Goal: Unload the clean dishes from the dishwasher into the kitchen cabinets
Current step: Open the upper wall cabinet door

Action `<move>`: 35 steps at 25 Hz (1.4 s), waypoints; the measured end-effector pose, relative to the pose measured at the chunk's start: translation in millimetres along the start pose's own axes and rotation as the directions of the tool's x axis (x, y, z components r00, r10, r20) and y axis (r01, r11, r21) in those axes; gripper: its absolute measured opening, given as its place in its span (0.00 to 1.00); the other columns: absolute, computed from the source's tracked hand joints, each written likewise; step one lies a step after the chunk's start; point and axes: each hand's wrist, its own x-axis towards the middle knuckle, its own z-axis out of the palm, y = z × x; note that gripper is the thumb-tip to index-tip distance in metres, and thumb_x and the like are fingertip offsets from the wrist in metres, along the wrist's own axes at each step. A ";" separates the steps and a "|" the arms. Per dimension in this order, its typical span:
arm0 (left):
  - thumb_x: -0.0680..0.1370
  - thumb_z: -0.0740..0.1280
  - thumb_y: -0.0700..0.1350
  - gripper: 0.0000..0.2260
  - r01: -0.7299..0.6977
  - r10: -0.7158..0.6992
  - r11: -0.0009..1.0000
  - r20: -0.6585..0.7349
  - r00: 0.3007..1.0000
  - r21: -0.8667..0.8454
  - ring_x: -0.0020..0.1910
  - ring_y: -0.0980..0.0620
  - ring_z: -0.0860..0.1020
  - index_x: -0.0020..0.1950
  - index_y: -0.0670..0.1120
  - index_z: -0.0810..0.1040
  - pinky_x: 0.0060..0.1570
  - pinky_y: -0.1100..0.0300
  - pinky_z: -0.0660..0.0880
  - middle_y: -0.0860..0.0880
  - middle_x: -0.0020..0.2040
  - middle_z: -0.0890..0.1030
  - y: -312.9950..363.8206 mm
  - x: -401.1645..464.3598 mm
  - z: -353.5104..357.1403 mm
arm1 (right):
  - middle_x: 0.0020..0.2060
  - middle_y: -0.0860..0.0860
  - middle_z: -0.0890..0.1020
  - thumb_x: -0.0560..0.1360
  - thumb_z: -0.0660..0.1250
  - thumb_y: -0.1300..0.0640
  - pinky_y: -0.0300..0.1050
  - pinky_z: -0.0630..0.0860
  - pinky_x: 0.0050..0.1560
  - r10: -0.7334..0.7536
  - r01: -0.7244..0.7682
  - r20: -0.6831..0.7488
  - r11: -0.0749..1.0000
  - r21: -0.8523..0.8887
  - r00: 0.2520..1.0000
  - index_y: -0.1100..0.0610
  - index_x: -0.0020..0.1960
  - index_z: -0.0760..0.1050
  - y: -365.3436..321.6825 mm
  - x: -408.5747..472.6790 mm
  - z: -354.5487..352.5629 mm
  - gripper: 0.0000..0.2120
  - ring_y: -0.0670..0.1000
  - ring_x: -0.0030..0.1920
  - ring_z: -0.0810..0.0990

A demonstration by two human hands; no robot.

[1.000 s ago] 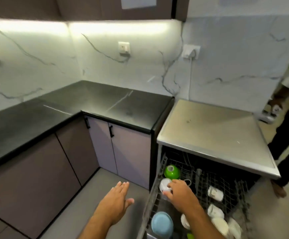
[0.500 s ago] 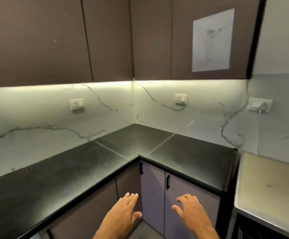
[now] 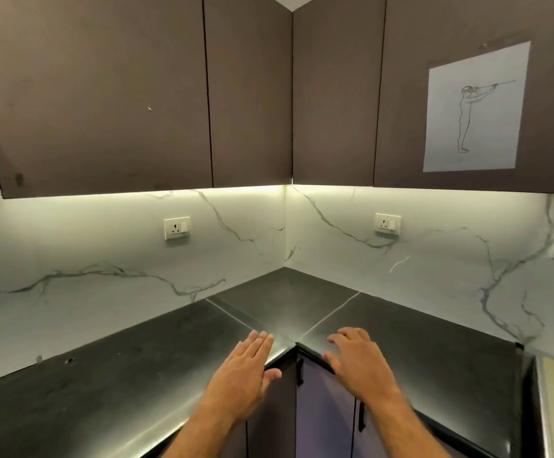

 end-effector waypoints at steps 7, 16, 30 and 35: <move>0.82 0.50 0.61 0.31 -0.098 0.093 0.995 -0.140 0.986 -0.029 0.76 0.60 0.39 0.80 0.51 0.43 0.73 0.64 0.37 0.55 0.80 0.44 10.6 186.0 -1.5 | 0.70 0.47 0.72 0.80 0.61 0.47 0.48 0.65 0.70 0.036 -0.053 -0.211 0.996 -0.078 0.977 0.50 0.70 0.72 95.8 159.8 -29.1 0.20 0.50 0.72 0.64; 0.83 0.49 0.61 0.30 -0.187 0.165 0.977 -0.181 0.969 -0.107 0.77 0.60 0.38 0.80 0.53 0.41 0.76 0.60 0.41 0.57 0.78 0.40 38.0 375.8 43.6 | 0.60 0.59 0.81 0.70 0.76 0.57 0.58 0.77 0.59 0.013 -0.152 -0.436 0.947 -0.285 0.900 0.60 0.59 0.81 235.8 313.9 -66.5 0.19 0.62 0.63 0.77; 0.80 0.64 0.44 0.36 -0.533 0.431 0.839 -0.469 0.771 -0.107 0.79 0.51 0.43 0.80 0.47 0.44 0.72 0.60 0.41 0.50 0.80 0.44 83.0 650.9 17.8 | 0.80 0.56 0.53 0.69 0.75 0.44 0.67 0.47 0.75 -0.201 -0.204 -0.475 0.713 -0.670 0.857 0.46 0.79 0.57 286.6 473.9 -123.1 0.44 0.66 0.78 0.47; 0.77 0.69 0.40 0.45 -0.537 0.422 0.832 -0.467 0.777 -0.141 0.79 0.48 0.41 0.79 0.47 0.37 0.72 0.58 0.42 0.49 0.80 0.40 96.4 705.4 5.1 | 0.80 0.56 0.45 0.65 0.77 0.40 0.71 0.40 0.73 -0.189 -0.252 -0.503 0.688 -0.681 0.844 0.42 0.80 0.52 287.8 515.0 -115.4 0.51 0.70 0.76 0.38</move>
